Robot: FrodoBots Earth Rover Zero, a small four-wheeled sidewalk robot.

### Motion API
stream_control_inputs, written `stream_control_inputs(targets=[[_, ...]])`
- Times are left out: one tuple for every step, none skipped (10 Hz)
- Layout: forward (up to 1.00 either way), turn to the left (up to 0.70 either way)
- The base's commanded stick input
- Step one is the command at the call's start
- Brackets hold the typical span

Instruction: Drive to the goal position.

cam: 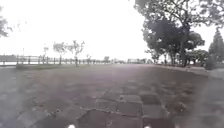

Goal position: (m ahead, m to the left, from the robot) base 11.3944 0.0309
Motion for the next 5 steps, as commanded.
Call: stream_control_inputs(targets=[[1.00, 0.00], [1.00, 0.00], [1.00, 0.00], [1.00, 0.00], [1.00, 0.00]])
